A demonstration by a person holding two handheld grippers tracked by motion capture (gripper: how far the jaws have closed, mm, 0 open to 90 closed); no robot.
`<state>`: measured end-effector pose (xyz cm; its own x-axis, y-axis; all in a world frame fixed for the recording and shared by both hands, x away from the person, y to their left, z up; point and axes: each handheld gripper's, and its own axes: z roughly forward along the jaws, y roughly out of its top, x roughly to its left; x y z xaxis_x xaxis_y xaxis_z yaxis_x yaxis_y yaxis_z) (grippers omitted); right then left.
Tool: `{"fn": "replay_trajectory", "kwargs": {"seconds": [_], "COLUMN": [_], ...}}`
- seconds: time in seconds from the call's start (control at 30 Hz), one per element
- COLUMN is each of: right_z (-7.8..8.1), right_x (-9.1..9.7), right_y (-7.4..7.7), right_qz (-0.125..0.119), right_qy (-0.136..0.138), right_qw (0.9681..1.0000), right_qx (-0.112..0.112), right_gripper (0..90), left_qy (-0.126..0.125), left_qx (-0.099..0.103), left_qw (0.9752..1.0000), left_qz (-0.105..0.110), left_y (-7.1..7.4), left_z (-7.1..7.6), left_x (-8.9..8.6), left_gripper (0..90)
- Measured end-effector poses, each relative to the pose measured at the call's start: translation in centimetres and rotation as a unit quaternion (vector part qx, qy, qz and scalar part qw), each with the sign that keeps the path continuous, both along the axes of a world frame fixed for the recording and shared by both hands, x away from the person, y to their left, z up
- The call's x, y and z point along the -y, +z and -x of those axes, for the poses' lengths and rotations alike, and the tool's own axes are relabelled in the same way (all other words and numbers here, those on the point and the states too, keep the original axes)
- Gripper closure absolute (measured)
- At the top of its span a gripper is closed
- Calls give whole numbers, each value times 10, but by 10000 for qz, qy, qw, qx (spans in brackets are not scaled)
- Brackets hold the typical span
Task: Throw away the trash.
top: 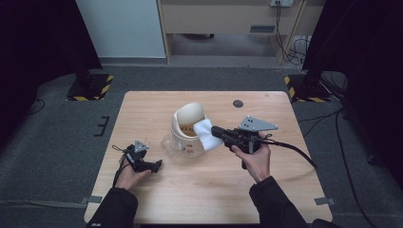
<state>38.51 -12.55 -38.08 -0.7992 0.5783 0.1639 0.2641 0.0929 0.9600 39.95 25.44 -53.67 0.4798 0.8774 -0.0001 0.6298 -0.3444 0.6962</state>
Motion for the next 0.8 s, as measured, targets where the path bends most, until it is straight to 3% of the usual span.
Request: {"fn": "replay_trajectory", "kwargs": {"seconds": [0.57, 0.8], "right_z": [-25, -29], "right_x": [-3, -14], "right_y": [5, 9], "right_qz": [-361, -276], "right_qy": [-251, -152], "right_qw": [9989, 9992], "right_qx": [135, 248], "right_gripper": [870, 870], "left_qy": [7, 7], "left_qx": [-1, 0], "left_qw": [10000, 10000], "left_qz": [-1, -1], "left_y": [0, 0], "left_z": [0, 0], "left_x": [0, 0], "left_gripper": [0, 0]}}
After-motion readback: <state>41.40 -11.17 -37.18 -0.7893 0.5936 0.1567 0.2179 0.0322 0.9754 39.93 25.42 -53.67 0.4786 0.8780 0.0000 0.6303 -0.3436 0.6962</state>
